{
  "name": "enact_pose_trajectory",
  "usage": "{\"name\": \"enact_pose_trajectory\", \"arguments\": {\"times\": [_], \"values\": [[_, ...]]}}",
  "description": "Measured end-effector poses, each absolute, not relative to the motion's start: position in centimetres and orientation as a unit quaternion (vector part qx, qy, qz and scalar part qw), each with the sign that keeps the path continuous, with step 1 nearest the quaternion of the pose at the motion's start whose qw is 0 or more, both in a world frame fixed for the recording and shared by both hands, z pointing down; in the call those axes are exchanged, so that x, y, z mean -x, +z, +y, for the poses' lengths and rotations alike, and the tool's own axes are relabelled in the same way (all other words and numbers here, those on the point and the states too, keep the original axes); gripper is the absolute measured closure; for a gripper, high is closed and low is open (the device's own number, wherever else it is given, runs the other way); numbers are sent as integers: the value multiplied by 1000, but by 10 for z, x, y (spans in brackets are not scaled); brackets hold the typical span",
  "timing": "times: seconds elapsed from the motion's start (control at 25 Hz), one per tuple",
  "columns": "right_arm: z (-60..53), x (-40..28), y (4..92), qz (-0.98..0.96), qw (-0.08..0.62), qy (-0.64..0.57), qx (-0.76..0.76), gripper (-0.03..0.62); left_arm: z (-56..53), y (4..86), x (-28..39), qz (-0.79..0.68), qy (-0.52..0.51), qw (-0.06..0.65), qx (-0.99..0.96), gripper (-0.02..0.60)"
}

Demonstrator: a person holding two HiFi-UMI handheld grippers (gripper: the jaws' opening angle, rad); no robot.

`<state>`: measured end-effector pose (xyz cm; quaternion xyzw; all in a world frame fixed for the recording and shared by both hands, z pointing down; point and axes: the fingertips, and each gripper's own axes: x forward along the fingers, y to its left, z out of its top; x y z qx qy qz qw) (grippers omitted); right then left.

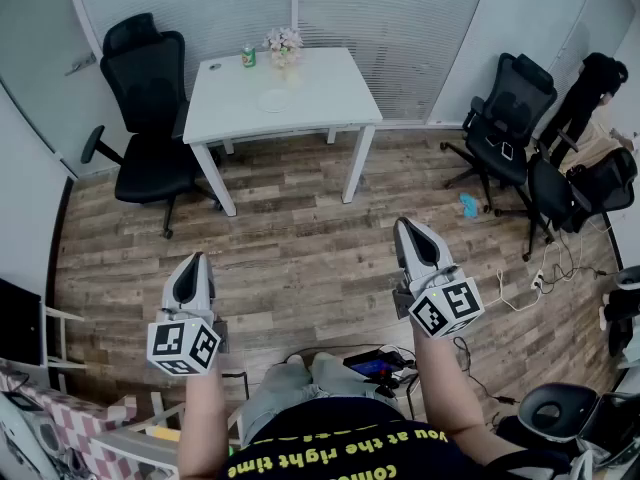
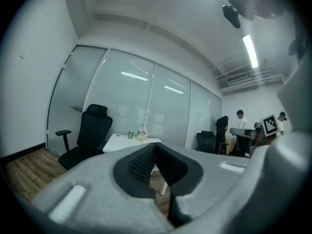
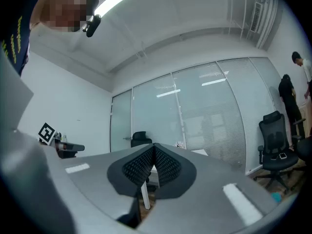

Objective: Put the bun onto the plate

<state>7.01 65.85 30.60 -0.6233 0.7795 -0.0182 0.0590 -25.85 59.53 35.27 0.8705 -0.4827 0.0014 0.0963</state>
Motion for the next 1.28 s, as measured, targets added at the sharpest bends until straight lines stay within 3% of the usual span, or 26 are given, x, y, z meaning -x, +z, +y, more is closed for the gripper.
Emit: {"name": "enact_pose_trajectory", "arguments": {"times": [1.28], "values": [[643,-102,317,799,67,-32,596,589,588,363,225,-509,-5,102,-855,580]]}}
